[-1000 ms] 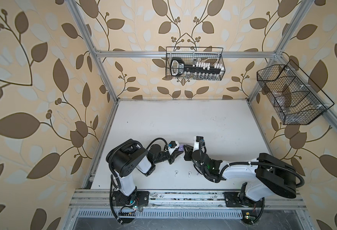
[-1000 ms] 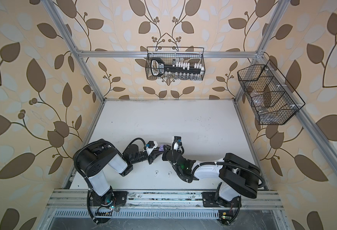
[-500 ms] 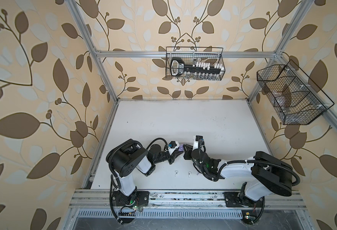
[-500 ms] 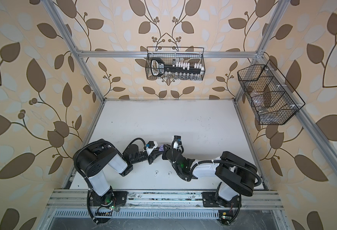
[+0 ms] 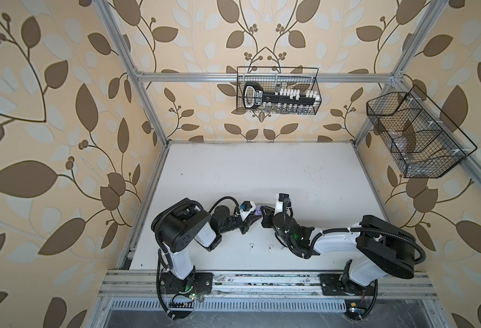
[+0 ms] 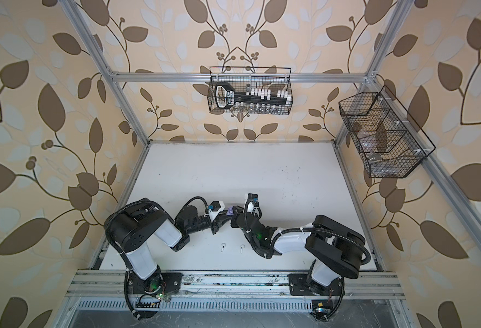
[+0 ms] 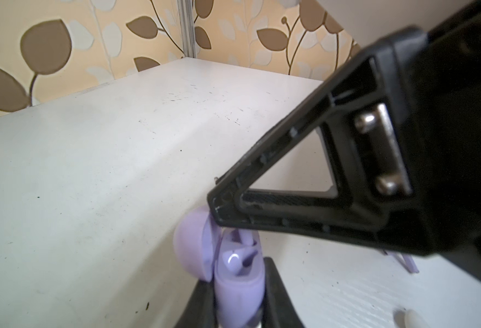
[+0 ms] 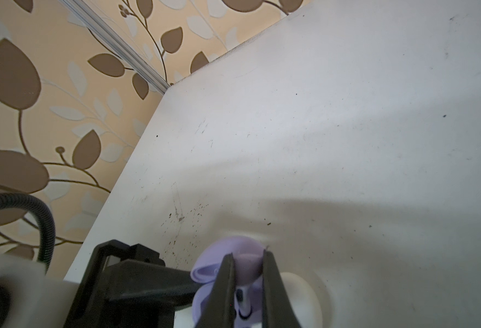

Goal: Insert wireless bluetooth earbuds into charging case
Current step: Insert the wireless bluetooth earbud into the charging case.

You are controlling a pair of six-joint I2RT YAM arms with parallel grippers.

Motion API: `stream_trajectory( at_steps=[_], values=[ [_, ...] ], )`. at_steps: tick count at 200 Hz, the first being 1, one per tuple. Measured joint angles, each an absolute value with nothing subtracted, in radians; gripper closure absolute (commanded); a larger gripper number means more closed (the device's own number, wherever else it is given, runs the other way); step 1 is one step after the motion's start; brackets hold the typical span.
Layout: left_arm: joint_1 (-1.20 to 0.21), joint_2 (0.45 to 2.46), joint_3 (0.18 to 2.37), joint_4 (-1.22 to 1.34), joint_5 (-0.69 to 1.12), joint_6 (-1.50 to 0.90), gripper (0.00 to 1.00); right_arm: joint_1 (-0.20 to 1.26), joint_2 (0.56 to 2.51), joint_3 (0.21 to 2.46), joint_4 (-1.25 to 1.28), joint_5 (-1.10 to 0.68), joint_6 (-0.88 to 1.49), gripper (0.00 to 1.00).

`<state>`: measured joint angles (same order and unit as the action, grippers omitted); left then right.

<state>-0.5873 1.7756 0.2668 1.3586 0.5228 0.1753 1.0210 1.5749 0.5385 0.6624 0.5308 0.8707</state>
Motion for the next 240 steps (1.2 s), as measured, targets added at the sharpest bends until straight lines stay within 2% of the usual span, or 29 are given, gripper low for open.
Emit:
stream_trajectory(
  at_steps=[186,240],
  values=[
    [-0.575,1.771,0.267,1.355,0.545,0.152,0.88,1.053,1.587,0.504,0.702,0.543,0.91,0.88],
    [-0.574,1.769,0.267,1.354,0.546,0.15,0.87,1.053,1.587,0.503,0.701,0.542,0.92,0.8]
  ],
)
